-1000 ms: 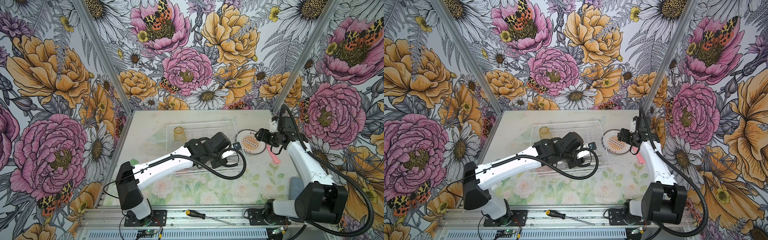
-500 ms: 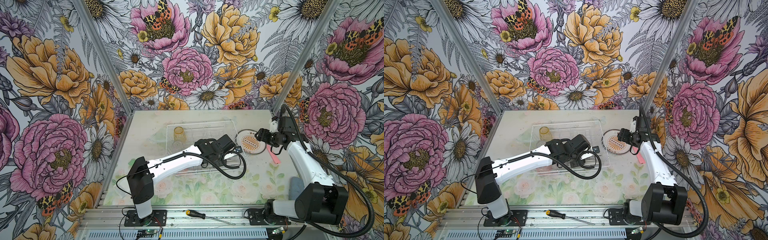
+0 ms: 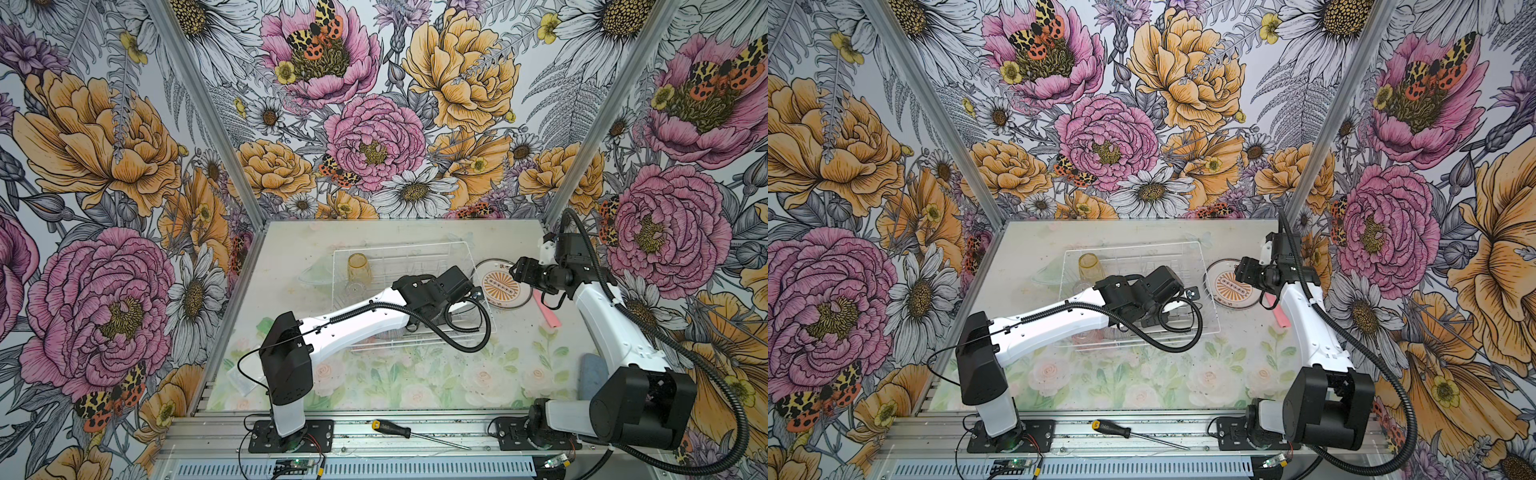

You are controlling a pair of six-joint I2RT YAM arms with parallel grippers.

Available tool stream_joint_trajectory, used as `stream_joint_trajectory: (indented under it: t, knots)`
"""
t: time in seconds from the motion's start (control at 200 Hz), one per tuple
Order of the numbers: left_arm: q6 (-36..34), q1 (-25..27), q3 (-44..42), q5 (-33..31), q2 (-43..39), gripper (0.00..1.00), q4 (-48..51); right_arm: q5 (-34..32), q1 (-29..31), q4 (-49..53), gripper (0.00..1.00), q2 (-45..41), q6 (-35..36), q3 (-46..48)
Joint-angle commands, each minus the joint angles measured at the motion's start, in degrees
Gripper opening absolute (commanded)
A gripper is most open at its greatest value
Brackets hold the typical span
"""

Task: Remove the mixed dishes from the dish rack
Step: 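Lower the left gripper onto the white plates in the rack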

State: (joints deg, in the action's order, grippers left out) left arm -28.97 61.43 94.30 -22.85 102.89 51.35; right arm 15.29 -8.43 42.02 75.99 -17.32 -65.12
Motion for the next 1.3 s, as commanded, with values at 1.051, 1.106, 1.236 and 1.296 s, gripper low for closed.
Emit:
stream_joint_trajectory:
  t: [1.051,1.106,1.236,1.296]
  knots:
    - [-2.6,-0.4,-0.9,-8.0,4.0,0.04,-7.4,0.8,0.2,-0.1,0.74,-0.2,1.9,1.3]
    - [-2.7,-0.4,-1.3,-8.0,3.7,0.04,-8.0,0.8,0.2,-0.1,0.74,-0.2,1.9,1.3]
    - [-2.7,-0.5,-1.5,-7.9,3.1,0.02,-8.3,0.8,0.1,-0.1,0.74,-0.2,1.9,1.4]
    - [-2.7,-0.4,-1.6,-7.9,2.6,0.00,-8.7,0.7,0.2,-0.1,0.74,-0.3,1.9,1.4]
